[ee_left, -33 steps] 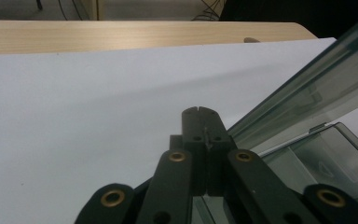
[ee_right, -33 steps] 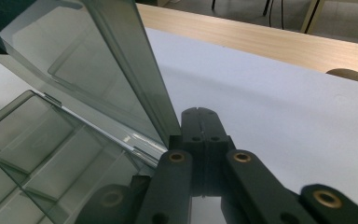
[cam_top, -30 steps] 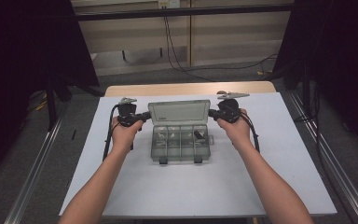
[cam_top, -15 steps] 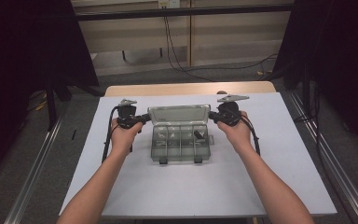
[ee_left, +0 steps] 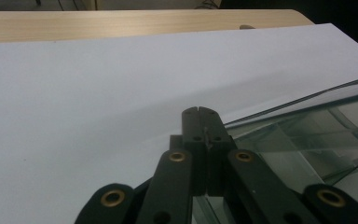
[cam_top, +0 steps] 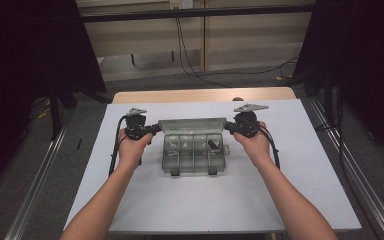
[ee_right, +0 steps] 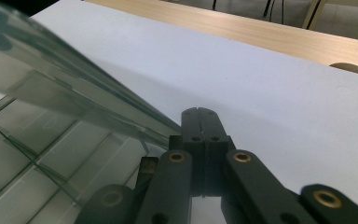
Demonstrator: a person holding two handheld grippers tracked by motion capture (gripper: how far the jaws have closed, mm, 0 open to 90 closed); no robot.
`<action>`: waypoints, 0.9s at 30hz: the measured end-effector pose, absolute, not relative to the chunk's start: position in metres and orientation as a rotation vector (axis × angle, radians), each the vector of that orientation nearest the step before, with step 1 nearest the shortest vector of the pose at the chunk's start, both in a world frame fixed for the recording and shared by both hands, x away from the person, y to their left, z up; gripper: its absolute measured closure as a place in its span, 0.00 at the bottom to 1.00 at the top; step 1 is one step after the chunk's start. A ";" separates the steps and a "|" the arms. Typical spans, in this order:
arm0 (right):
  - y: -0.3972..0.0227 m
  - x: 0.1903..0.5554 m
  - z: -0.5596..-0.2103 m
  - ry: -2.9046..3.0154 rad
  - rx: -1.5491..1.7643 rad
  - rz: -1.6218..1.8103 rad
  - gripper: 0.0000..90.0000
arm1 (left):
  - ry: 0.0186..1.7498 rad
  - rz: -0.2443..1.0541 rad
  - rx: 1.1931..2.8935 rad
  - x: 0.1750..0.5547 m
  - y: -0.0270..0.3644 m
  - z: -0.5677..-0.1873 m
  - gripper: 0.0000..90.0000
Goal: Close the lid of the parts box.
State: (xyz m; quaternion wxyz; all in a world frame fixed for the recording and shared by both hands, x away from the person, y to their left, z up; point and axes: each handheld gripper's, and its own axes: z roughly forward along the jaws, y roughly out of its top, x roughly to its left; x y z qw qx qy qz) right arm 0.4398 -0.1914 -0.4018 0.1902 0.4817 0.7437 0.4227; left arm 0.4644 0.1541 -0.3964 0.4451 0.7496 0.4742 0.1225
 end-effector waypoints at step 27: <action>-0.192 0.427 -0.410 2.104 1.336 1.208 1.00 | 1.158 0.297 1.862 0.450 0.157 -0.402 1.00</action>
